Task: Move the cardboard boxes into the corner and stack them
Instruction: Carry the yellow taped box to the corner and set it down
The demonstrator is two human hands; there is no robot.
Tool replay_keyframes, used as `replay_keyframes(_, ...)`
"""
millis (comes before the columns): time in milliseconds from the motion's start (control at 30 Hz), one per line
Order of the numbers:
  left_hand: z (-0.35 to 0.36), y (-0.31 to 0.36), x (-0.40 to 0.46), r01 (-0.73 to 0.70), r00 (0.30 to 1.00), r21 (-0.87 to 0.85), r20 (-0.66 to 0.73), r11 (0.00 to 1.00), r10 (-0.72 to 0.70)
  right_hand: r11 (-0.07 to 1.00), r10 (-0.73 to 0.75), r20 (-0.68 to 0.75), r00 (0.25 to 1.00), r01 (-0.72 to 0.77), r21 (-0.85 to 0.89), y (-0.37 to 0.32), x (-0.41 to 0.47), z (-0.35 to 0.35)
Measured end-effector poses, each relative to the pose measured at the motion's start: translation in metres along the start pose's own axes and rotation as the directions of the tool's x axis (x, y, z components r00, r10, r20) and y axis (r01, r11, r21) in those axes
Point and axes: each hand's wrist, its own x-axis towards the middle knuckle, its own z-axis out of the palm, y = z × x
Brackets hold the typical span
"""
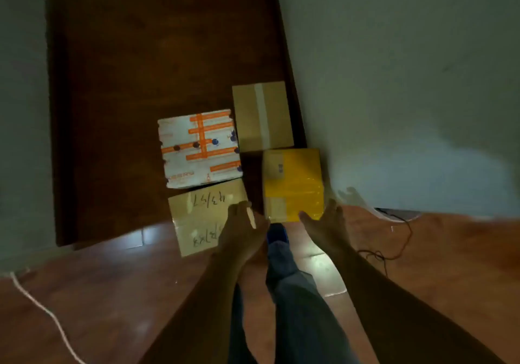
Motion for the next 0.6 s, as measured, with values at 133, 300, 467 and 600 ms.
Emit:
replay_keyframes(133, 0.044, -0.013, 0.08, 0.081, 0.994, -0.039, 0.077, 0.996, -0.078, 0.998, 0.035, 0.03, 0.999, -0.034, -0.045, 0.015, 0.081, 0.02)
replay_keyframes(300, 0.095, -0.031, 0.155, 0.138, 0.988, -0.133, 0.087, 0.981, -0.128, 0.992, 0.128, 0.078, 0.989, -0.127, -0.018, 0.049, 0.156, 0.043)
replay_keyframes(467, 0.136, -0.058, 0.208, 0.251, 0.966, -0.303, 0.135, 0.919, -0.219, 0.977, 0.168, 0.172, 0.971, -0.188, 0.106, 0.073, 0.207, 0.062)
replay_keyframes(600, 0.146, -0.058, 0.233, 0.29, 0.951, -0.446, 0.231, 0.847, -0.205, 0.943, 0.152, 0.227, 0.962, -0.21, 0.259, 0.08, 0.232, 0.065)
